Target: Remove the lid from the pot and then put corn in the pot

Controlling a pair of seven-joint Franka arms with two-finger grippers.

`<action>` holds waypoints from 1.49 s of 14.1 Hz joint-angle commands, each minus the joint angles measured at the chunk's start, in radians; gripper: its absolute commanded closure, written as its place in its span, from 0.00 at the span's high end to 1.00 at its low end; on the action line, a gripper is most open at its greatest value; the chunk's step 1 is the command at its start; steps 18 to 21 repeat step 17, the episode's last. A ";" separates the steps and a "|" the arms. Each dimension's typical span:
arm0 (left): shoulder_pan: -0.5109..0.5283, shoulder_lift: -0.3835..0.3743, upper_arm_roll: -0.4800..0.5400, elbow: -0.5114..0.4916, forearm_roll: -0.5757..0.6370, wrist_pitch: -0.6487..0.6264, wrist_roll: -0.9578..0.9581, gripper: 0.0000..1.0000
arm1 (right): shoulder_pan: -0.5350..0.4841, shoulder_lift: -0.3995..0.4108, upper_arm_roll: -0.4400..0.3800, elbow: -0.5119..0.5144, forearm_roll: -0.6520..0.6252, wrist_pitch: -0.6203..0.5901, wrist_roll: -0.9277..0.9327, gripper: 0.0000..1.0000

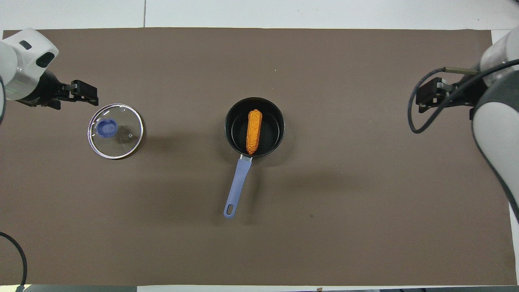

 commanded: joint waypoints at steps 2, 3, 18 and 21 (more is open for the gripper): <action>-0.024 -0.110 0.005 -0.060 0.023 -0.093 -0.020 1.00 | -0.003 -0.085 -0.056 -0.127 0.038 0.020 -0.085 1.00; -0.036 -0.136 0.005 -0.099 0.023 -0.093 -0.024 1.00 | -0.006 -0.095 -0.068 -0.134 0.039 0.018 -0.097 1.00; -0.039 -0.198 -0.005 -0.155 0.015 -0.100 -0.049 1.00 | -0.011 -0.079 -0.087 -0.132 0.038 0.038 -0.139 1.00; -0.039 -0.198 -0.005 -0.155 0.015 -0.100 -0.049 1.00 | -0.011 -0.079 -0.087 -0.132 0.038 0.038 -0.139 1.00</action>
